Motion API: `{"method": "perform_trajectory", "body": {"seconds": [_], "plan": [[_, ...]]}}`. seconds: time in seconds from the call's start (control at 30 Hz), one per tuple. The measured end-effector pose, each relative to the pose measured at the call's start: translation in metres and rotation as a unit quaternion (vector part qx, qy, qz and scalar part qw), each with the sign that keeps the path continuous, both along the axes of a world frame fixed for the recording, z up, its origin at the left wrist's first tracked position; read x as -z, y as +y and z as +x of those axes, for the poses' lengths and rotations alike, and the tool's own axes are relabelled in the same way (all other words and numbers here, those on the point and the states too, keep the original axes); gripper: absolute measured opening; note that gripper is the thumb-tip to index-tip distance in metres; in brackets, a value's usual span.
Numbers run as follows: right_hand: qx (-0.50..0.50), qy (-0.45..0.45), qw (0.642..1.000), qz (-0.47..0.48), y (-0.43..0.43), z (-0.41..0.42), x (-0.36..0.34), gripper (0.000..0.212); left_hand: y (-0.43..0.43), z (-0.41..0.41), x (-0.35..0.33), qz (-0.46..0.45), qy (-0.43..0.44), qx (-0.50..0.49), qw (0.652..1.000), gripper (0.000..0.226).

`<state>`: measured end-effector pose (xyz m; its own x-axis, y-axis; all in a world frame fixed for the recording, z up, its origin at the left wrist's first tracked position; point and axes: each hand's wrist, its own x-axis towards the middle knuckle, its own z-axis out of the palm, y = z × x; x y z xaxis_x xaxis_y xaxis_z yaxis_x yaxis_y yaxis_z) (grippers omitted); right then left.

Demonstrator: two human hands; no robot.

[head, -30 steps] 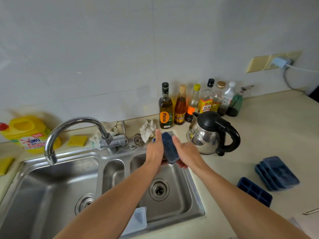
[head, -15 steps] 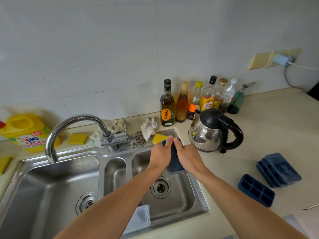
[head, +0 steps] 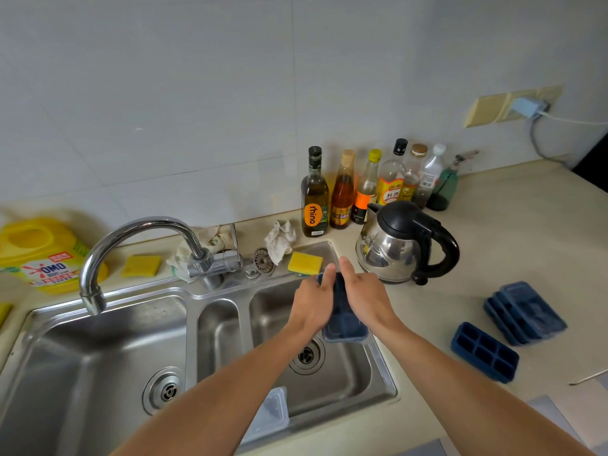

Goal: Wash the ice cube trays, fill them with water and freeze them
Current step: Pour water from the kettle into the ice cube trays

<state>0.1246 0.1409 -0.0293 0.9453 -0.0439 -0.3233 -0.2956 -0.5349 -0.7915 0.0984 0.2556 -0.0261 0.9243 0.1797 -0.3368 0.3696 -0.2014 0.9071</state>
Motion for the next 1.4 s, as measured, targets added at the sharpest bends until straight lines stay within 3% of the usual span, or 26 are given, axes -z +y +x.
{"method": "perform_trajectory", "body": {"seconds": [0.17, 0.3, 0.43, 0.53, 0.73, 0.87, 1.03, 1.23, 1.4], "plan": [[0.027, 0.020, 0.999, 0.040, -0.001, 0.000, -0.001, 0.071, 0.000, -0.002, -0.007, -0.013, 0.008, 0.007, 1.000, 0.048], [0.057, 0.005, 0.998, 0.036, -0.005, 0.001, 0.000, 0.068, 0.003, -0.005, -0.009, 0.023, 0.044, 0.026, 0.998, 0.056], [0.068, 0.058, 0.993, 0.075, -0.008, 0.000, -0.005, 0.059, 0.002, -0.017, -0.004, -0.027, 0.070, 0.060, 0.995, 0.053], [0.039, 0.079, 0.992, 0.090, -0.008, -0.003, -0.014, 0.055, 0.005, -0.014, -0.001, 0.000, 0.039, 0.036, 0.999, 0.050], [-0.108, 0.149, 0.968, 0.170, -0.016, -0.012, -0.023, 0.040, 0.026, -0.004, 0.001, 0.016, 0.022, -0.030, 0.999, 0.053], [-0.118, 0.157, 0.949, 0.247, -0.013, -0.012, -0.027, 0.023, 0.035, 0.000, 0.000, 0.047, -0.012, -0.038, 0.998, 0.055], [-0.124, 0.129, 0.949, 0.259, -0.006, -0.011, -0.028, 0.019, 0.043, 0.002, 0.002, 0.059, -0.042, -0.028, 0.997, 0.054], [-0.129, 0.145, 0.935, 0.298, -0.001, -0.012, -0.027, 0.021, 0.055, 0.002, -0.002, 0.132, -0.087, 0.032, 0.987, 0.045], [-0.129, 0.175, 0.913, 0.346, 0.000, -0.008, -0.024, 0.031, 0.068, 0.004, -0.021, 0.304, -0.150, 0.119, 0.933, 0.032]]}}
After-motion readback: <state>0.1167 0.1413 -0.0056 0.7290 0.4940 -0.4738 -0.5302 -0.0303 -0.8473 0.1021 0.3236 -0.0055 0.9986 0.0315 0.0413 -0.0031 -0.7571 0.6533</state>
